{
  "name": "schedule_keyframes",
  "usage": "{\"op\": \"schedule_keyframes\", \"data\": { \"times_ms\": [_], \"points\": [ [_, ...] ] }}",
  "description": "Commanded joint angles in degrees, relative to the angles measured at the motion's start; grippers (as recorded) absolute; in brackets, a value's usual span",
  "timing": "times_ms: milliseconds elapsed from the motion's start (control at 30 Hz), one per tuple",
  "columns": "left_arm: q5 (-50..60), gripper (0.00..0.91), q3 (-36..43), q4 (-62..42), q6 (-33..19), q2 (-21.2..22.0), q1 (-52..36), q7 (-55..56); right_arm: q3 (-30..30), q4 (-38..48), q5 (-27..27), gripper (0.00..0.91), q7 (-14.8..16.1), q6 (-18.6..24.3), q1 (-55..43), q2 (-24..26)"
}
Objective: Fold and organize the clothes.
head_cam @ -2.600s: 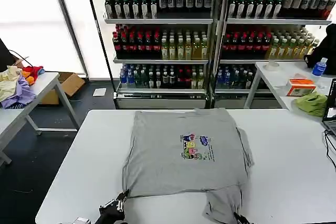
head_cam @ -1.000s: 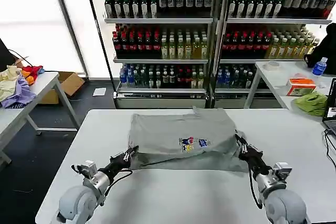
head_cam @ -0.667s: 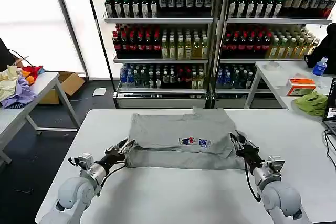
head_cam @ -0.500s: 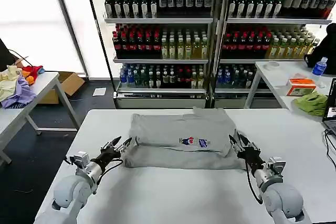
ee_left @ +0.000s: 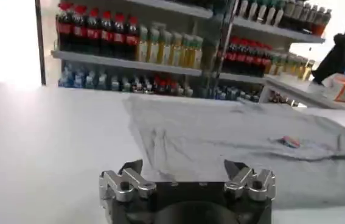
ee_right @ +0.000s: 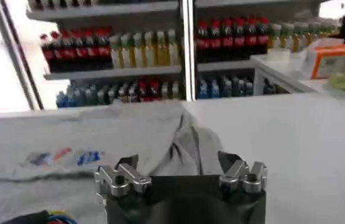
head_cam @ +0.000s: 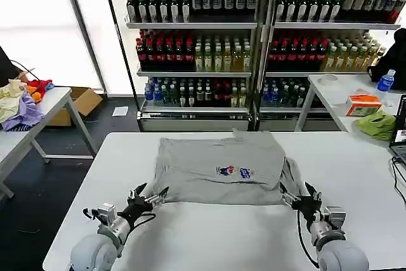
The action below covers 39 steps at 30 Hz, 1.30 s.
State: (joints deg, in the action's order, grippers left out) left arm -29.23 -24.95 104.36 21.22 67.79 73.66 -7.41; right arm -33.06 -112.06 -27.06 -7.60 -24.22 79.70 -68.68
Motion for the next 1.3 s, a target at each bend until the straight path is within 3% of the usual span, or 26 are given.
{"op": "schedule_keyframes", "data": {
  "times_ms": [33,133,933,1300],
  "points": [
    [-0.02,0.091,0.51,-1.08,-1.2,2.21,1.78,0.6,0.63,1.27,1.3,0.0,-8.04,-1.07,2.12,-2.23],
    [-0.31,0.0,0.75,-0.5,-0.22,1.94,2.41,0.84,0.7,1.98,1.21,0.0,-8.93,1.24,0.95,-3.09],
    [-1.39,0.01,-0.14,-0.39,-0.24,2.13,3.04,1.63,2.01,0.31,0.07,0.0,-7.78,0.25,2.35,-3.98],
    [-0.79,0.01,-3.96,9.49,1.26,1.93,14.29,2.01,-0.16,-10.34,-1.13,0.0,-5.97,-1.55,13.89,-0.94]
  ]
}}
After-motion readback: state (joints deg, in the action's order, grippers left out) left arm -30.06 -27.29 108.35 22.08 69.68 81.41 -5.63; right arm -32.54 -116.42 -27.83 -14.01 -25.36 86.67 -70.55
